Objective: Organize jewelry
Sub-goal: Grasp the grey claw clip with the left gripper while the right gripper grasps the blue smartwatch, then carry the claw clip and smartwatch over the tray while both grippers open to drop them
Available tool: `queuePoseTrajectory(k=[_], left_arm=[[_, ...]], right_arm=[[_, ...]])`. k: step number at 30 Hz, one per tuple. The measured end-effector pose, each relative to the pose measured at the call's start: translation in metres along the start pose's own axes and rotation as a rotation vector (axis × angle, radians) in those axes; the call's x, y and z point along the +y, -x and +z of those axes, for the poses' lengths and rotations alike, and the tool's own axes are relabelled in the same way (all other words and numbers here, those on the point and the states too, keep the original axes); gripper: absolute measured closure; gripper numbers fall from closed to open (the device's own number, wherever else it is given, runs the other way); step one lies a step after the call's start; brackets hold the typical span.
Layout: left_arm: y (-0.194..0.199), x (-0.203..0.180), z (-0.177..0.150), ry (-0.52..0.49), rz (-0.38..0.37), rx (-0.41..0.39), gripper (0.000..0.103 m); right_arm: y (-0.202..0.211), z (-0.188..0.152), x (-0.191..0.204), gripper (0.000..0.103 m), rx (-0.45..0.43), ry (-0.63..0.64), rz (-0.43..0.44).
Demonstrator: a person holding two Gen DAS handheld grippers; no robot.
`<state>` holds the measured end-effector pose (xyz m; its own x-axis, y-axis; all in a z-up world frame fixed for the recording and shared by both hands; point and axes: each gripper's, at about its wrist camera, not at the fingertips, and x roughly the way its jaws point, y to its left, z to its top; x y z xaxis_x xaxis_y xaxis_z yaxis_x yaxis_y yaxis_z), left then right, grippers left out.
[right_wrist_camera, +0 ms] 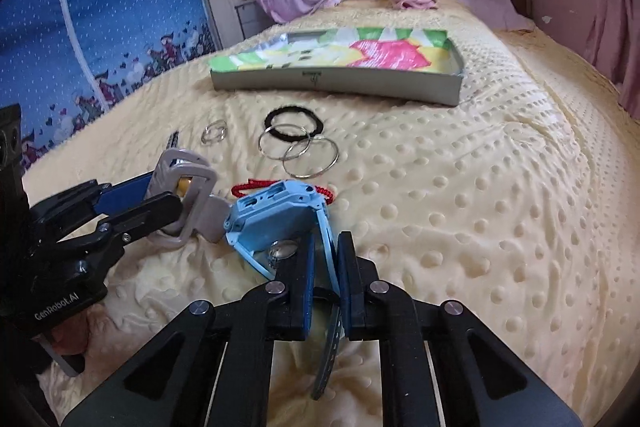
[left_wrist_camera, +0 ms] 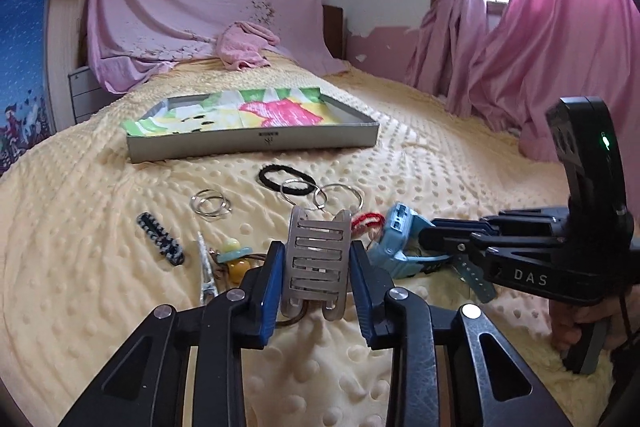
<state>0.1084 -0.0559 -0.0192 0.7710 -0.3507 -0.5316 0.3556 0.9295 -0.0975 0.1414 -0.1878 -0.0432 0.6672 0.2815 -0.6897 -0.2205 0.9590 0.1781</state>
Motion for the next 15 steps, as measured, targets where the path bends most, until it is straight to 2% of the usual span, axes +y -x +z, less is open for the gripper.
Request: queuePoseTrajectory(k=[1, 2, 5, 11, 15], left_arm=[[0.003, 0.000, 0.000, 0.011, -0.003, -0.010, 0.073], [0.004, 0.002, 0.001, 0.018, -0.004, -0.015, 0.073], [0.011, 0.004, 0.005, 0.046, -0.011, -0.039, 0.073], [0.009, 0.010, 0.012, 0.085, -0.021, -0.037, 0.073], [0.013, 0.019, 0.021, 0.135, -0.048, -0.057, 0.073]], right_arm=[[0.005, -0.001, 0.001, 0.094, -0.022, 0.002, -0.010], [0.012, -0.002, 0.003, 0.100, -0.049, 0.007, -0.024], [0.025, 0.000, 0.003, 0.100, -0.109, -0.007, -0.046], [0.029, 0.002, -0.003, 0.100, -0.131, -0.038, -0.040], [0.044, 0.004, -0.004, 0.100, -0.204, -0.046, -0.033]])
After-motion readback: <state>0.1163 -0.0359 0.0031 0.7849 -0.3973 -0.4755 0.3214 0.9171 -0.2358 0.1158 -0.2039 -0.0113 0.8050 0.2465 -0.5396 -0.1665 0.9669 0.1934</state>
